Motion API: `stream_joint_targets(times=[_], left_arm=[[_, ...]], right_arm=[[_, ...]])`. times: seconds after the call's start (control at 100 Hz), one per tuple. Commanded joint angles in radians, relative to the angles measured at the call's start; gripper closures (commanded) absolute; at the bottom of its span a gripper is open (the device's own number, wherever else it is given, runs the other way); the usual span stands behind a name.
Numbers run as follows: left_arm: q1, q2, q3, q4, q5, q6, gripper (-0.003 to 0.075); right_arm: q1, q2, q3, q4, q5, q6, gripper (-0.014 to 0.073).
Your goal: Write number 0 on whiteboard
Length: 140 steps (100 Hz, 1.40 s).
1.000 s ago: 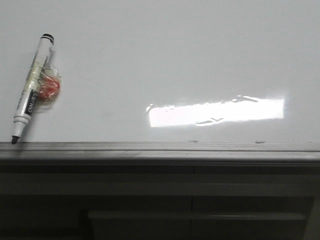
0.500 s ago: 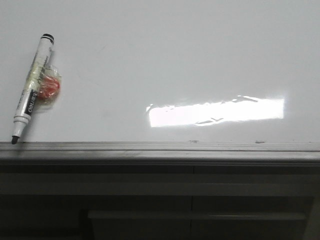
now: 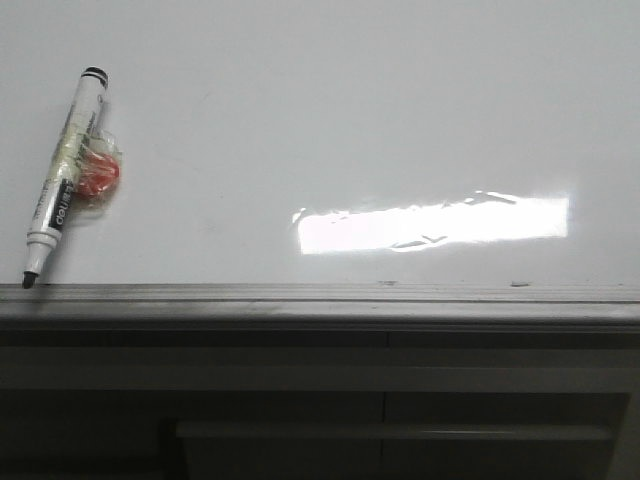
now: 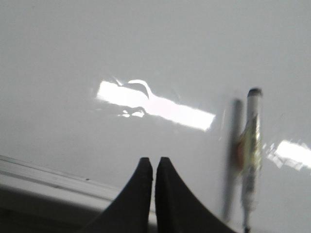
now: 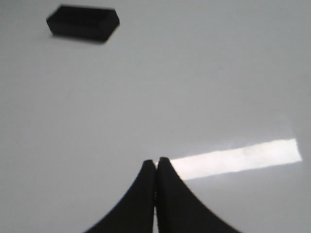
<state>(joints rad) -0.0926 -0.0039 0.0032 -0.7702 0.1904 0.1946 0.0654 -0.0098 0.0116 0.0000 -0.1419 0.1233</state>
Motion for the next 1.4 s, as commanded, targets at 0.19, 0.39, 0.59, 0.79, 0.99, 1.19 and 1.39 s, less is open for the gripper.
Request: stream_joint_targets(times=[0.19,0.39,0.59,0.79,0.99,1.19,1.39], left_arm=[[0.0,-0.03,0.029,-0.473,-0.081,-0.007,0.074],[0.0,-0.016,-0.089,-0.321,0.006,0.097,0.0737],[0.0,0.167,-0.382,0.134,0.262,0.111,0.0589],[0.0,0.456,-0.598,0.326,0.542,0.111,0.0407],[-0.062,0.663,-0.717,0.443,0.624,0.093,0.05],[-0.203,0.756,-0.773,0.63,0.699,0.027,0.05],[-0.358,0.784,-0.775,0.851,0.694,-0.231,0.0495]], right_arm=[[-0.005,-0.02,-0.007,0.145,-0.111,0.146,0.0651],[-0.005,-0.003,-0.229,0.139,0.308,0.128,0.0634],[-0.005,0.112,-0.45,0.139,0.627,-0.091,0.046],[-0.005,0.249,-0.547,0.139,0.694,-0.1,0.0278],[-0.005,0.288,-0.551,0.139,0.67,-0.1,0.0272],[-0.005,0.288,-0.551,0.139,0.67,-0.103,0.0272],[-0.005,0.288,-0.551,0.139,0.668,-0.108,0.0272]])
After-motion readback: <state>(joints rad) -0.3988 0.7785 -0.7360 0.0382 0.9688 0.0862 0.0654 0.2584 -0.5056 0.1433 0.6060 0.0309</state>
